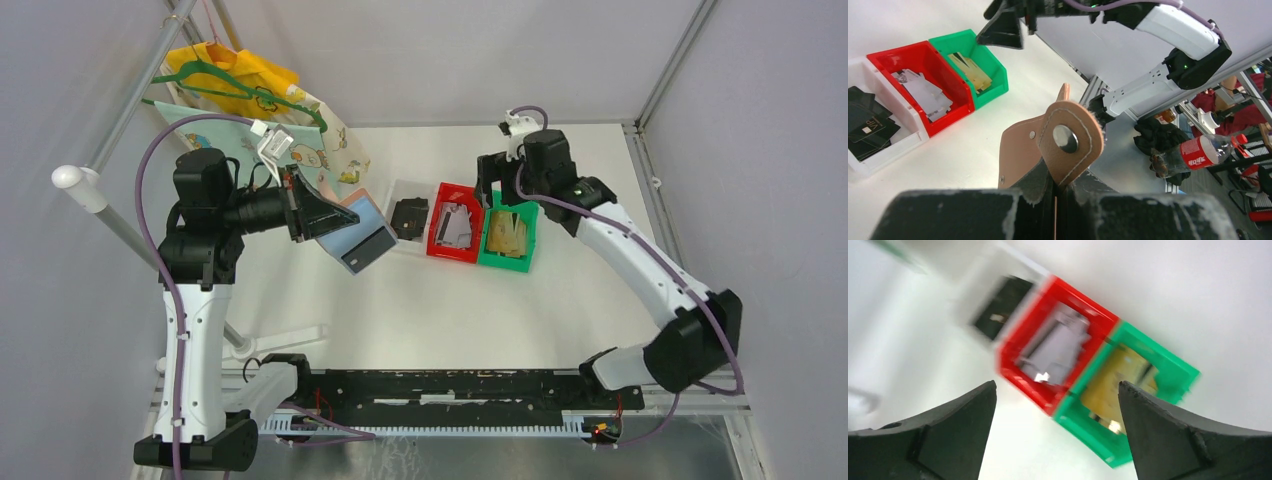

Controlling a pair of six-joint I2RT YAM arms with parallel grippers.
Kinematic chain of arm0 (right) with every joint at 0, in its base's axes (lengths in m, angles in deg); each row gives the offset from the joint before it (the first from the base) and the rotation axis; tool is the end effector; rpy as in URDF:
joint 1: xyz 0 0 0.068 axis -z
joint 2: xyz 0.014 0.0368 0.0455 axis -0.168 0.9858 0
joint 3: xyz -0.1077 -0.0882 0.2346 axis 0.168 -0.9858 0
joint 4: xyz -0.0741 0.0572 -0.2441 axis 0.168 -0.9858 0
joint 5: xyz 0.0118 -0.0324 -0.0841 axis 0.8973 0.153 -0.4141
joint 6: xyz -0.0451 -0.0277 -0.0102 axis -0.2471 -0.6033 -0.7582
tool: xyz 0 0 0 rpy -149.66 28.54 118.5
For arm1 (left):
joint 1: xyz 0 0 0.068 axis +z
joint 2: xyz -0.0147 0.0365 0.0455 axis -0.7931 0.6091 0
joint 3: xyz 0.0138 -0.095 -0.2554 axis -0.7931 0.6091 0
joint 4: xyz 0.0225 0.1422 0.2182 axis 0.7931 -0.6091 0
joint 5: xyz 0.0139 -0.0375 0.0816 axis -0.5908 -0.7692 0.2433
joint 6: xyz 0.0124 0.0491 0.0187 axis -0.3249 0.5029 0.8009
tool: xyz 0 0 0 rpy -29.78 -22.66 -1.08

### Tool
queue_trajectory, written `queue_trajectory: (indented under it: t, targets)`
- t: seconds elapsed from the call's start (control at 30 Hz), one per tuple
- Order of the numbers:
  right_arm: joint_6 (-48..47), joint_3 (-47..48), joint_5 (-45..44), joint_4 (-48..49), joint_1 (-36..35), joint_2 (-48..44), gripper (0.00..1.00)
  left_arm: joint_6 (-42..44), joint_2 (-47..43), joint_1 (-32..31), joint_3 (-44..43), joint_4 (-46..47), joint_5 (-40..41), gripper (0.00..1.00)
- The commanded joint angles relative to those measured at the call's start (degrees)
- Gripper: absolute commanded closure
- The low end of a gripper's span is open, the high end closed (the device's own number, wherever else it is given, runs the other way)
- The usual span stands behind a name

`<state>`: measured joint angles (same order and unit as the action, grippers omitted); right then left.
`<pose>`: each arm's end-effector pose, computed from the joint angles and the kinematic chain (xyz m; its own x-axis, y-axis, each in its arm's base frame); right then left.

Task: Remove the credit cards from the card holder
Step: Place the credit card in the storage box, then remove the credit card from the card holder.

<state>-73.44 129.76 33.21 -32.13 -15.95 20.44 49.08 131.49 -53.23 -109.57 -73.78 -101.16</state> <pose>0.2950 0.1412 0.3301 -0.6288 -0.0501 -0.7760 -0.2926 0.9398 0.1765 0.1541 -0.0348 0.4582 -0.5513 -0.0943 -0.8289 0.7535 0.3703 -0.5433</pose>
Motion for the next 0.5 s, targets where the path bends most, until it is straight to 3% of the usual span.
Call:
queue_trajectory:
  t: [0.0, 0.1, 0.2, 0.47]
  targets:
    - [-1.33, 2.88, 21.03, 10.37, -3.11, -9.47, 0.02, 0.68, -2.61, -0.20, 0.10, 3.83, -5.54, 0.98]
    - [-1.78, 4.71, 32.33, 14.93, -8.98, -11.56, 0.02, 1.80, -4.16, -0.21, 1.61, 5.12, -5.82, 0.98]
    - [-2.61, 6.88, 37.20, 16.87, -15.05, -11.60, 0.02, 2.28, -4.46, -0.29, 3.20, 5.04, -7.03, 0.98]
    - [-6.45, 10.73, 40.50, 14.29, -24.19, -7.40, 0.02, 8.36, -4.52, -0.45, 4.09, -0.46, -11.25, 0.98]
